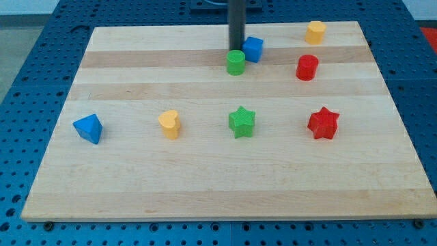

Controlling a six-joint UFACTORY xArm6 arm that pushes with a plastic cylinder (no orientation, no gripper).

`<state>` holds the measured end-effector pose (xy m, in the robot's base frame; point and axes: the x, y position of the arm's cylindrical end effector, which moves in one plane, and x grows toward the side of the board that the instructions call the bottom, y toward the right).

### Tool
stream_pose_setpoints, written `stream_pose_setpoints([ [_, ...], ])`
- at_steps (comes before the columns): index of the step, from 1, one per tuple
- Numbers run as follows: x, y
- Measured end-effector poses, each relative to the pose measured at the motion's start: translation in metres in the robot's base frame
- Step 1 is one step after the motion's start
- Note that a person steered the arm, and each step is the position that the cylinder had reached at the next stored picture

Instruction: Slide the blue cube towards the top right

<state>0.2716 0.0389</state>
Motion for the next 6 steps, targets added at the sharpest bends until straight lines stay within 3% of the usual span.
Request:
stream_pose_setpoints([
  [4, 0.026, 0.02],
  [6, 0.002, 0.102],
])
